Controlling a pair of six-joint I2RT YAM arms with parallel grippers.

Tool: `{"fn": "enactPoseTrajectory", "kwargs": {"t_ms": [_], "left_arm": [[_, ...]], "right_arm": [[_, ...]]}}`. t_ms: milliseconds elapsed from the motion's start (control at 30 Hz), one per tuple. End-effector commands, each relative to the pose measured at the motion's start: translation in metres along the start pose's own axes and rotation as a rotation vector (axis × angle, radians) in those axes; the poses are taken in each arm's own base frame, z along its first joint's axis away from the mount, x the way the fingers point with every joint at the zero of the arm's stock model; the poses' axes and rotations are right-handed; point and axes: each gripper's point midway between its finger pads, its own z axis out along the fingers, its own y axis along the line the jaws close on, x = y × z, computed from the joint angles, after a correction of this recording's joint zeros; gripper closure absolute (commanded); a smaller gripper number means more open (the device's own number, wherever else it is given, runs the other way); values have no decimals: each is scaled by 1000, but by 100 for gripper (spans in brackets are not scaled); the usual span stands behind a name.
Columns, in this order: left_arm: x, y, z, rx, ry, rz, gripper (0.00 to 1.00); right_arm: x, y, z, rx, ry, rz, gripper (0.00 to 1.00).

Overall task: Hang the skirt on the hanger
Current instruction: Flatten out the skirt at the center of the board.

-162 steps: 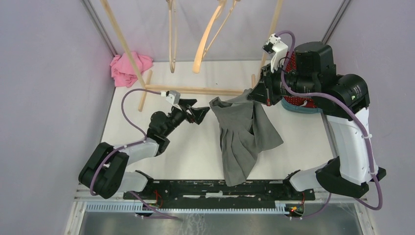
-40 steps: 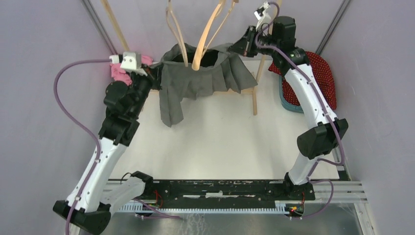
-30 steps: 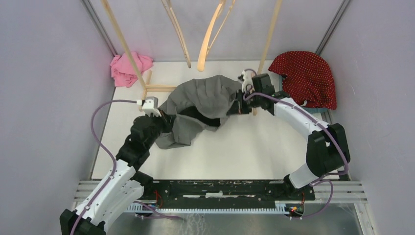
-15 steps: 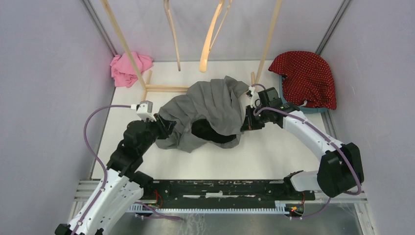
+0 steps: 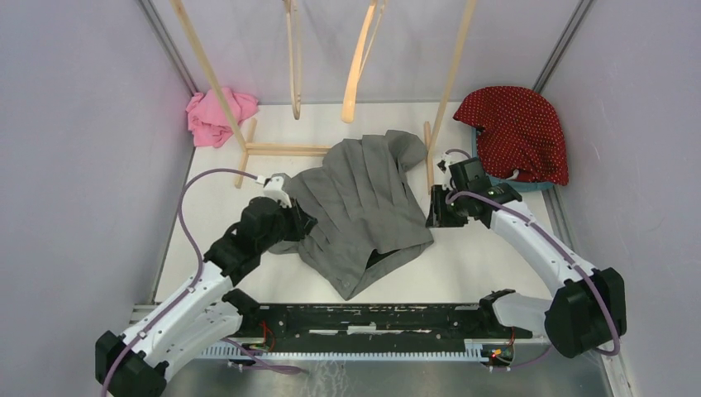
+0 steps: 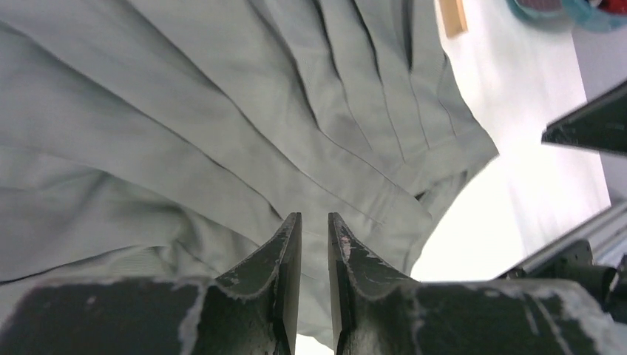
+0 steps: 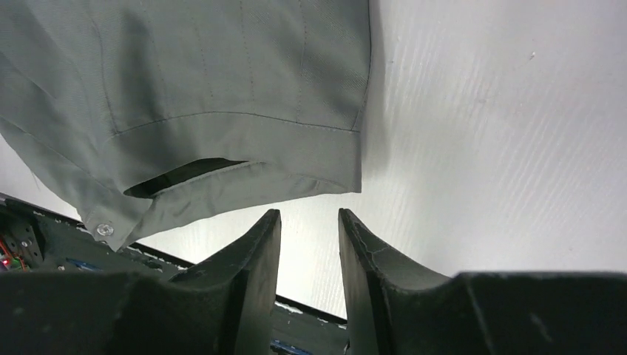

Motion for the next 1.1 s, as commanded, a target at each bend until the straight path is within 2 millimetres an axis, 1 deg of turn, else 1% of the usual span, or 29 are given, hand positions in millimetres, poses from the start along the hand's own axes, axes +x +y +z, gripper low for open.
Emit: {"fn": "enactPoseTrajectory", "kwargs": {"t_ms": [0, 67, 167, 333, 467, 567, 700, 767, 833, 933, 1000, 1067], "left_arm": [[-7, -31, 4, 64, -38, 3, 75], [-1, -39, 6, 75, -20, 16, 75], [11, -49, 10, 87, 18, 37, 76], [35, -56, 17, 73, 70, 66, 77], [52, -57, 21, 61, 97, 83, 78], [63, -54, 23, 46, 119, 93, 78], [77, -50, 24, 35, 144, 101, 78], [83, -48, 24, 28, 156, 106, 79], [90, -45, 24, 19, 168, 109, 79], [99, -40, 23, 10, 186, 106, 79], [105, -38, 20, 2, 195, 103, 80], [111, -33, 17, -9, 204, 105, 80]], "right_arm": [[-22, 14, -17, -49, -77, -32, 59], [-18, 23, -12, -78, -31, -60, 60], [-8, 29, 4, -79, 30, -100, 61], [5, 32, 23, -12, 88, -177, 60], [10, 24, 32, 85, 95, -229, 58], [12, 15, 33, 164, 91, -267, 55], [9, -4, 33, 294, 72, -286, 47], [6, -4, 35, 297, 58, -285, 45], [3, 4, 41, 266, 46, -286, 44], [0, 26, 45, 182, 16, -302, 45], [-1, 46, 44, 113, -7, -327, 45], [1, 72, 42, 16, -22, -364, 45]]}}
